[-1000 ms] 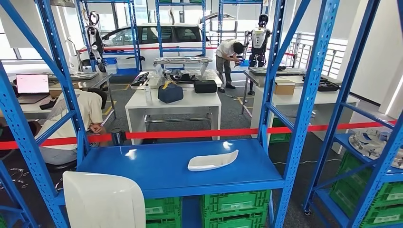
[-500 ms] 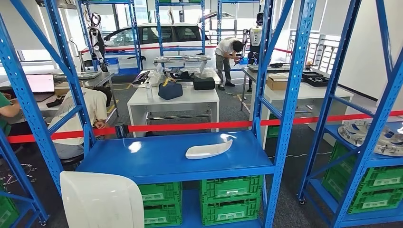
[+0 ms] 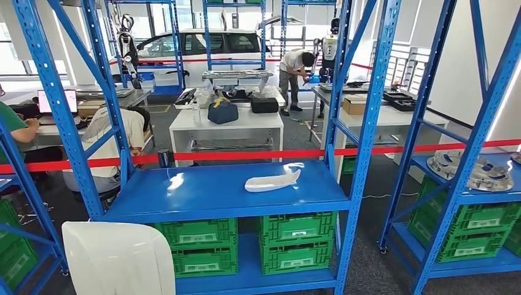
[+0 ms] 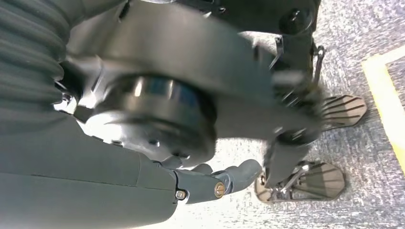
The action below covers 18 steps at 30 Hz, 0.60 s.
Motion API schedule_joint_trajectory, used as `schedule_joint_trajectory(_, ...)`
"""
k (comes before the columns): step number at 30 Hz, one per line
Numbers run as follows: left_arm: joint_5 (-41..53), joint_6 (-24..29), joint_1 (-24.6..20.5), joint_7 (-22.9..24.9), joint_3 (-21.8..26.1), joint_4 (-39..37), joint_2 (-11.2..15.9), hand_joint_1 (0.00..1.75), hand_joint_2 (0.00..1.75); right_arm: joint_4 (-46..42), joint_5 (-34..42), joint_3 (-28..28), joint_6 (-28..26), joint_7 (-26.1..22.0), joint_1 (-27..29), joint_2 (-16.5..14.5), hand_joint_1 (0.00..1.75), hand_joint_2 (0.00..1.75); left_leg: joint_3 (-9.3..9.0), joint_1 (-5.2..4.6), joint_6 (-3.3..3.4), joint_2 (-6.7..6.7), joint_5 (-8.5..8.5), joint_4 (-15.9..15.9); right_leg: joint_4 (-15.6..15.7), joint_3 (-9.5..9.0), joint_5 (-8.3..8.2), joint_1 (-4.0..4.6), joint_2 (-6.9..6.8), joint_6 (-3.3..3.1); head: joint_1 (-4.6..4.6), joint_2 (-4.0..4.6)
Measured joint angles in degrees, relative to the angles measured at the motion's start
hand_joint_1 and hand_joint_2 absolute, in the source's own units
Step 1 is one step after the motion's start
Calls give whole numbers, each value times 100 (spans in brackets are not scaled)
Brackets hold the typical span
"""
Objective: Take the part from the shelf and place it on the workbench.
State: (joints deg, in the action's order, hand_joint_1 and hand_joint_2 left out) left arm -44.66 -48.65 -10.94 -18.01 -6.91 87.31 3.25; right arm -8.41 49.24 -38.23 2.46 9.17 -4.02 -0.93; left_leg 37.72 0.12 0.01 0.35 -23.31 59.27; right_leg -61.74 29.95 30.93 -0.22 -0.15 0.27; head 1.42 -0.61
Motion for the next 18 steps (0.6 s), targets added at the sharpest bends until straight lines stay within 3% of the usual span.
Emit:
schedule_joint_trajectory(2,-3,1,-1,-1,21,22,1,175,175,0,11,0,4,2,-1,0,0,175,42,-4,-75,1,111,-8,300,-134,98,31,10,-59,3,0)
schedule_joint_trajectory(4,-1,8,2,-6,53,37,1,175,175,0,35,0,10,4,2,-4,0,175,78,9,-144,-5,149,-17,310,-39,-16,16,-8,-144,5,0)
schedule_joint_trajectory(5,1,13,0,-11,79,43,2,175,175,0,47,0,12,4,0,-6,0,175,123,17,-178,-12,25,64,325,21,-85,6,-20,-190,10,0)
schedule_joint_trajectory(6,0,18,-5,-22,113,49,6,175,175,0,59,0,14,3,-2,-10,0,175,188,25,-210,-18,-208,256,336,96,-159,-7,-31,-226,18,0)
schedule_joint_trajectory(8,-6,24,-17,-44,187,56,17,175,175,0,81,0,15,3,-1,-16,0,175,334,34,-266,-23,-810,934,332,265,-299,-4,-39,-255,31,0)
schedule_joint_trajectory(9,-9,26,-21,-51,222,59,23,175,175,0,93,0,14,3,3,-19,0,175,371,36,-282,-23,-981,1286,328,353,-374,0,-42,-253,32,0)
schedule_joint_trajectory(10,-10,28,-23,-52,252,61,28,175,175,0,105,0,14,4,5,-20,0,175,352,36,-287,-23,-1009,1524,321,445,-449,5,-47,-250,32,0)
schedule_joint_trajectory(11,-9,29,-27,-50,275,64,32,175,175,0,114,0,14,4,6,-20,0,175,251,35,-279,-24,-906,1582,315,537,-523,11,-52,-245,32,0)
schedule_joint_trajectory(12,-6,31,-34,-47,292,71,34,175,175,0,117,0,14,5,5,-21,0,175,57,33,-257,-25,-751,1448,310,627,-598,18,-55,-239,32,0)
schedule_joint_trajectory(13,1,32,-46,-43,305,84,35,175,175,0,118,0,15,5,4,-23,0,175,-244,26,-221,-29,-646,1115,304,707,-672,23,-57,-231,32,0)
schedule_joint_trajectory(15,17,33,-86,-37,323,127,35,175,175,-1,117,0,22,-3,2,-35,0,175,-907,-12,-133,-35,-731,229,303,814,-803,39,-53,-193,29,0)
schedule_joint_trajectory(16,22,33,-108,-36,333,144,35,175,175,-1,116,0,27,-15,3,-40,0,175,-1105,-36,-96,-37,-819,-94,313,835,-866,35,-53,-166,29,0)
schedule_joint_trajectory(18,28,37,-132,-36,345,155,35,175,175,-1,114,0,37,-49,11,-42,0,175,-1136,-65,-31,-36,-832,-292,366,848,-996,23,-52,-92,30,0)
